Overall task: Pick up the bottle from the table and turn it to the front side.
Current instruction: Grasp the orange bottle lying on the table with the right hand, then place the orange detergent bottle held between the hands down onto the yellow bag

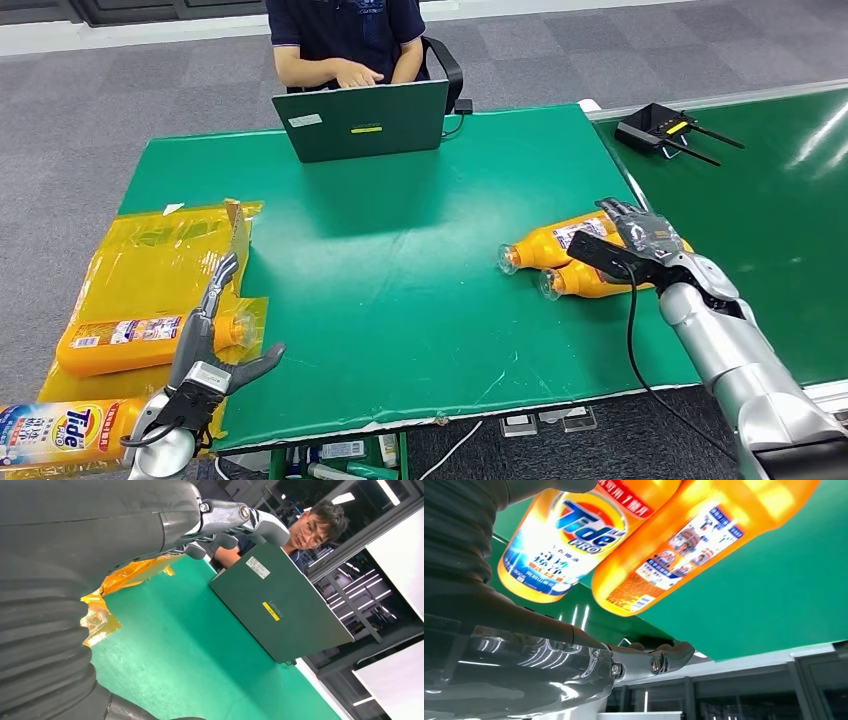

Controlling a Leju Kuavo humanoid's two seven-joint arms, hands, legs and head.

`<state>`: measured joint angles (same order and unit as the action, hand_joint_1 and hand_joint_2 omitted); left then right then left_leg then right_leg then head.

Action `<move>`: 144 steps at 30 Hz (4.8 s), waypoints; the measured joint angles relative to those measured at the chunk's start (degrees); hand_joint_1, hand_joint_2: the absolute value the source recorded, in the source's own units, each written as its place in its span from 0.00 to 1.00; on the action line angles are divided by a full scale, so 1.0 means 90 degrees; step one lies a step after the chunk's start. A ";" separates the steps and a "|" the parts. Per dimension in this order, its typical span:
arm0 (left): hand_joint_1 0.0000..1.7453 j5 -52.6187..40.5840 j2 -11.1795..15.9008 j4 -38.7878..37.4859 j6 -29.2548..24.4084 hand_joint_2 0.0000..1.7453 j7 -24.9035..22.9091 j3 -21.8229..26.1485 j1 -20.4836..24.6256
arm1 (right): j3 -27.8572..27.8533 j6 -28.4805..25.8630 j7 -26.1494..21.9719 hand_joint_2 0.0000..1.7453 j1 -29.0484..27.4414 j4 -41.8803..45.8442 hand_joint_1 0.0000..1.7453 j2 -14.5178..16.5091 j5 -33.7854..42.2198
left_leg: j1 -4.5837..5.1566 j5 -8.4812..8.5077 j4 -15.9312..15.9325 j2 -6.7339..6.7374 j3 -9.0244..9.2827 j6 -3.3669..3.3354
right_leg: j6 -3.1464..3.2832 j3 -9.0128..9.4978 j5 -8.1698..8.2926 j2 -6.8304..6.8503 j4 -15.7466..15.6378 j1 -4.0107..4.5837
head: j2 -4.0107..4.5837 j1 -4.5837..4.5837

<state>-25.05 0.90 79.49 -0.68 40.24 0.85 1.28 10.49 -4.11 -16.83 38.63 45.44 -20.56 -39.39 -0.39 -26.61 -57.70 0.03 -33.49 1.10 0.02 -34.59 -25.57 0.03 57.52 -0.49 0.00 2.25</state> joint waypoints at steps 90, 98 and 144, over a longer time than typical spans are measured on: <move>0.00 -0.0175 -0.0170 0.0187 0.0149 1.00 -0.0001 0.0197 -0.0361 | 0.0969 -0.0130 0.0225 1.00 0.0120 -0.1551 1.00 0.0762 0.0052 | -0.0001 -0.0002 0.0000 0.0001 0.0047 0.0000 | -0.0001 0.0048 0.0000 0.0001 -0.0003 0.0001 | 0.0000 0.0000; 0.00 -0.0175 -0.0170 0.0187 0.0149 1.00 -0.0001 0.0233 -0.0378 | 0.0969 -0.0142 0.0211 1.00 0.0125 -0.1596 1.00 0.0805 0.0087 | -0.0001 -0.0002 0.0000 0.0001 0.0047 0.0000 | -0.0001 0.0048 -0.0001 0.0000 -0.0002 0.0001 | 0.0000 0.0000; 0.00 0.0020 -0.0271 -0.0676 0.0299 1.00 -0.0001 -0.0037 0.0542 | 0.0873 -0.0238 -0.0109 1.00 0.1983 -0.1596 1.00 0.2235 0.1033 | 0.0000 0.0010 -0.0001 0.0002 0.0017 0.0000 | 0.0001 0.0012 0.0006 -0.0005 0.0002 0.0001 | 0.0001 0.0002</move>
<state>-24.87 -1.54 73.41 2.01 40.23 0.52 6.15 18.35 -6.25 -17.81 56.48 31.08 -0.44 -30.10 -0.39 -26.52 -57.71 0.05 -33.34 1.10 0.03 -34.48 -25.52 -0.02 57.54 -0.48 0.01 2.27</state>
